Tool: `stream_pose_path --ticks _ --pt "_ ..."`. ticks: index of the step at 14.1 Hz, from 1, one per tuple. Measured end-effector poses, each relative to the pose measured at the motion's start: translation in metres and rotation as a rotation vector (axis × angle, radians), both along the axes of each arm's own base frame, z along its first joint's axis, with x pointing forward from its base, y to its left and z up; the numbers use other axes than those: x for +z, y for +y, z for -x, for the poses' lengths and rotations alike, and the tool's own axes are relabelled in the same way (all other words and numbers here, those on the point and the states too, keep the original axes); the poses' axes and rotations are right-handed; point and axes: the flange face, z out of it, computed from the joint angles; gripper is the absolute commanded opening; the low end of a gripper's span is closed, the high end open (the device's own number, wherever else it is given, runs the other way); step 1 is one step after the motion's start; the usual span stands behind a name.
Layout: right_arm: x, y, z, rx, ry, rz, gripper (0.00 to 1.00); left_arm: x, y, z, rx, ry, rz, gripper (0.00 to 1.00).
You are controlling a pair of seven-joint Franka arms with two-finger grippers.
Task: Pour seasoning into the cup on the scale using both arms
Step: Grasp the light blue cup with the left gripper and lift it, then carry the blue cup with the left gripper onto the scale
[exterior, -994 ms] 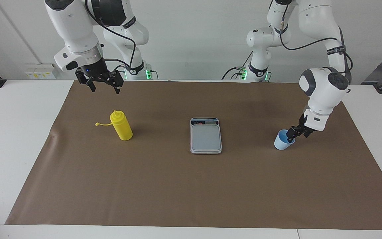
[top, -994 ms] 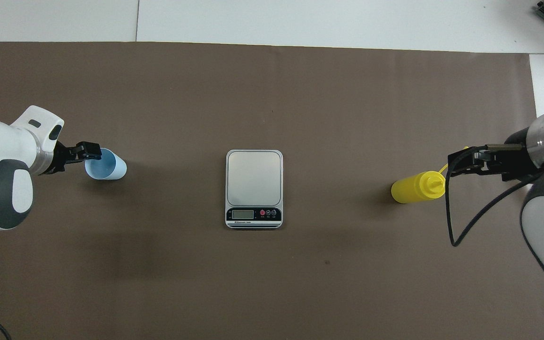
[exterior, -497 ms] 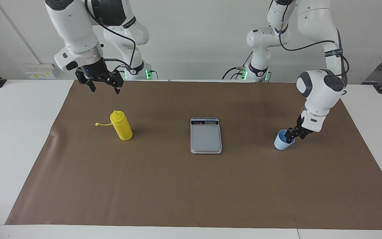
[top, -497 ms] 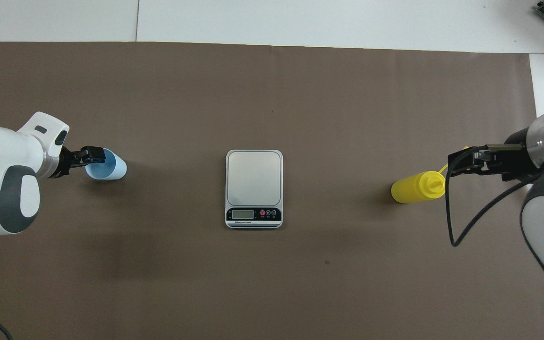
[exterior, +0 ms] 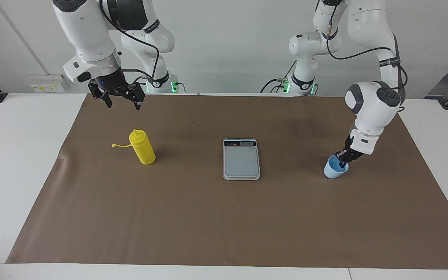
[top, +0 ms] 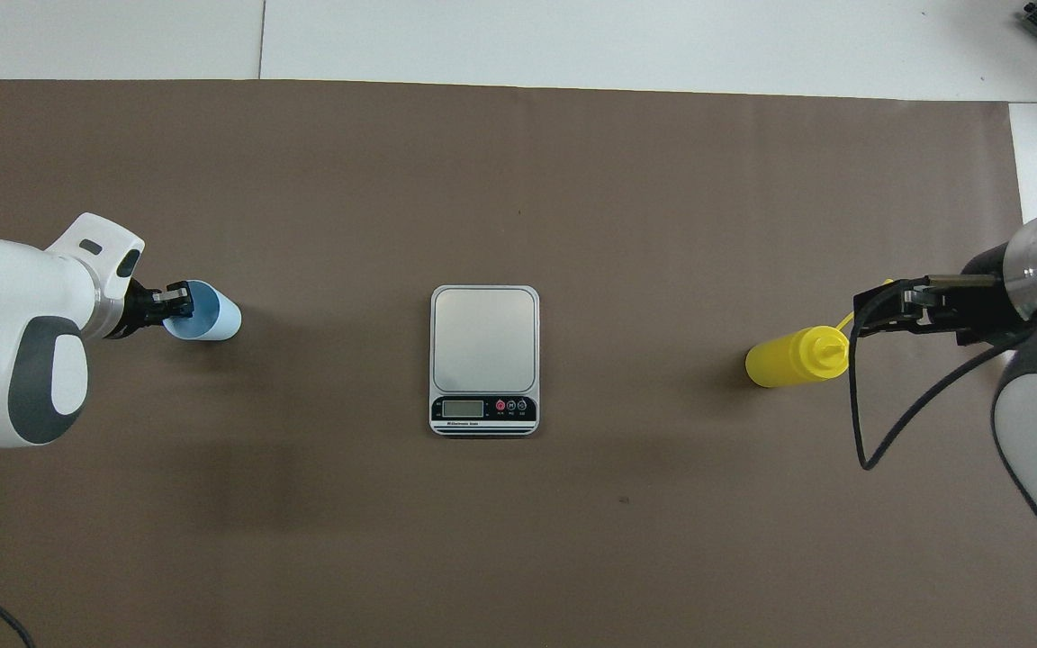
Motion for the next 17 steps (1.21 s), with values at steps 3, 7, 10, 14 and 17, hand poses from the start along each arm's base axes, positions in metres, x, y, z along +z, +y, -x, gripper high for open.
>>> stream_pose_path --ticks 3,7,10,14,17 --pt "0.000 0.000 0.000 0.000 0.000 0.000 1.00 0.038 0.001 -0.015 -0.040 0.033 -0.004 0.00" --pt "0.000 0.000 0.000 0.000 0.000 0.000 1.00 0.102 -0.011 -0.032 -0.060 0.052 0.007 0.00" --pt "0.000 0.000 0.000 0.000 0.000 0.000 1.00 0.126 -0.070 -0.030 -0.042 0.072 0.028 0.00" --pt "0.000 0.000 0.000 0.000 0.000 0.000 1.00 0.132 -0.173 -0.010 -0.003 0.069 0.044 0.00" --pt "0.000 0.000 0.000 0.000 0.000 0.000 1.00 0.132 -0.229 0.002 0.021 0.024 0.074 0.00"
